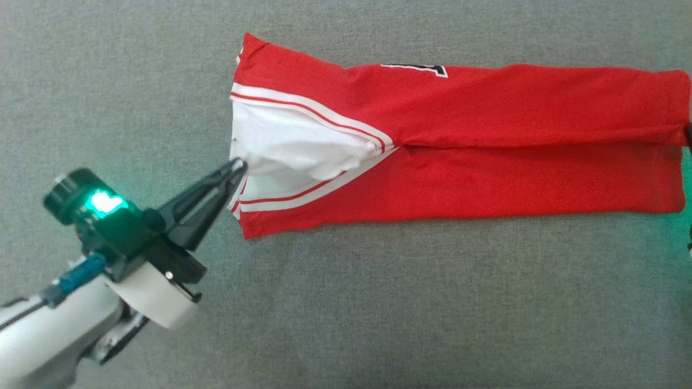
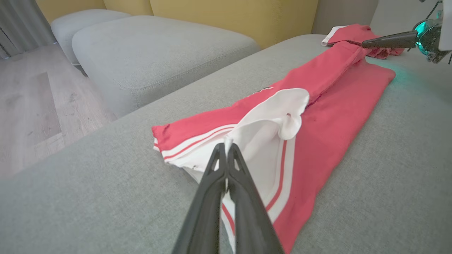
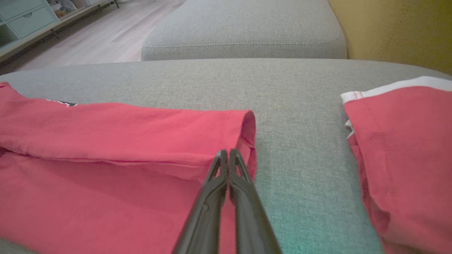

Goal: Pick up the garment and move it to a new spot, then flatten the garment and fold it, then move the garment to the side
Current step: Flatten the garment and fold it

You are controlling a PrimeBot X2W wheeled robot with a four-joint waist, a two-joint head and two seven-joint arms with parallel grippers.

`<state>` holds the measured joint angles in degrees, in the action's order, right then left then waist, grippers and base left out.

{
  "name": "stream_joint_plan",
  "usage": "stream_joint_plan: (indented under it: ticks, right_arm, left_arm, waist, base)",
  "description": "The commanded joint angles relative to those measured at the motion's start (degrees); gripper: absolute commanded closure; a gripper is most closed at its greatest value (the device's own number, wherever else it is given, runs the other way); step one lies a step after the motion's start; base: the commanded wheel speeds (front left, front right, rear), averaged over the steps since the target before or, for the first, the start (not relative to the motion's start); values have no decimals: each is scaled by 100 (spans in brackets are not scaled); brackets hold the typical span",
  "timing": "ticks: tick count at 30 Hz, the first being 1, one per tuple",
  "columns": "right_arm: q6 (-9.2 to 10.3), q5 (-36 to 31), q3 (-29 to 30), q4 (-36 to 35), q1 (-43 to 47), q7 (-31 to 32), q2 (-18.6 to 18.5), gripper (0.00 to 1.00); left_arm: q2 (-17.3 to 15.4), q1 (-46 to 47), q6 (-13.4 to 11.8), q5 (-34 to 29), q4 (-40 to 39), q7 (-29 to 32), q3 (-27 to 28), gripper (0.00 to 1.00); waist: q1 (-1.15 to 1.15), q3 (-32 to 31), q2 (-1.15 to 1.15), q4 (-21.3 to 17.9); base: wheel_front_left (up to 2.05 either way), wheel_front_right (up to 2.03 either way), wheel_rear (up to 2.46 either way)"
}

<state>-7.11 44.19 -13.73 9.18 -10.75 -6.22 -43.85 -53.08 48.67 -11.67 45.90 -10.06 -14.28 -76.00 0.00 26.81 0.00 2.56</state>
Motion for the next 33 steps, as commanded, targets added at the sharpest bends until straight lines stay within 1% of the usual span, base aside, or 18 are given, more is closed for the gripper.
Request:
stream_joint_plan:
  ticks: [1, 5, 6, 7, 8, 9, 12, 13, 15, 18, 21, 22, 25, 27, 33]
  right_arm:
    - [-37, -134, 119, -180, 212, 52, -131, 100]
    - [-37, -347, 355, -222, 283, 205, 101, 100]
    - [-37, -376, 411, -217, 296, 242, 167, 77]
    - [-37, -408, 477, -206, 313, 269, 237, 17]
    - [-37, -408, 477, -206, 313, 269, 237, 17]
    - [-37, -451, 546, -199, 328, 273, 309, 0]
    - [-37, -559, 733, -204, 389, 227, 560, 0]
    - [-37, -589, 804, -204, 414, 191, 662, 0]
    - [-37, -672, 949, -192, 476, 92, 888, 0]
    - [-37, -869, 1133, -146, 570, -89, 1273, 0]
    - [-37, -1080, 1284, -74, 665, -256, 1695, 0]
    - [-37, -1148, 1328, -41, 690, -299, 1826, 0]
    - [-37, -1324, 1466, 93, 722, -377, 2183, 0]
    - [-37, -1427, 1554, 202, 721, -387, 2381, 0]
    - [-37, -1738, 1969, 510, 620, -315, 2741, 0]
  left_arm:
    - [-115, -40, -53, -16, -3, -54, 267, 100]
    - [87, -197, -45, -30, 172, -63, 279, 100]
    - [151, -241, -42, 8, 211, -65, 315, 93]
    - [212, -281, -36, 24, 254, -67, 347, 60]
    - [212, -281, -36, 24, 254, -67, 347, 60]
    - [285, -324, -40, 31, 279, -68, 403, 0]
    - [506, -534, -151, -9, 319, -70, 686, 0]
    - [590, -636, -232, -47, 332, -70, 823, 0]
    - [803, -906, -472, -115, 366, -71, 1194, 0]
    - [1205, -1423, -791, -291, 401, -71, 1843, 0]
    - [1670, -1987, -991, -574, 450, -71, 2487, 0]
    - [1842, -2173, -1022, -696, 471, -71, 2705, 0]
    - [2320, -2716, -1028, -1131, 622, -71, 3269, 0]
    - [2635, -3023, -977, -1456, 694, -72, 3606, 0]
    - [3506, -3648, -772, -2469, 677, -72, 4327, 0]
  waist:
    - [0, 35, 0, 1]
    - [0, 53, 0, -8]
    - [0, 46, 0, -7]
    - [0, 30, 0, -3]
    - [0, 30, 0, -3]
    - [0, 9, 0, 1]
    - [0, -71, 0, -20]
    - [0, -107, 0, -34]
    - [0, -198, 0, -68]
    - [0, -359, 0, -116]
    - [0, -542, 0, -138]
    - [0, -608, 0, -140]
    - [0, -797, 0, -113]
    - [0, -913, 0, -59]
    - [0, -1174, 0, 281]
  base:
    - [0, 0, 0]
    - [0, 0, 0]
    - [0, 0, 0]
    - [0, 0, 0]
    - [0, 0, 0]
    - [0, 0, 0]
    - [0, 0, 0]
    - [0, 0, 0]
    - [0, 0, 0]
    - [0, 0, 0]
    - [0, 0, 0]
    - [0, 0, 0]
    - [0, 0, 0]
    - [0, 0, 0]
    - [0, 0, 0]
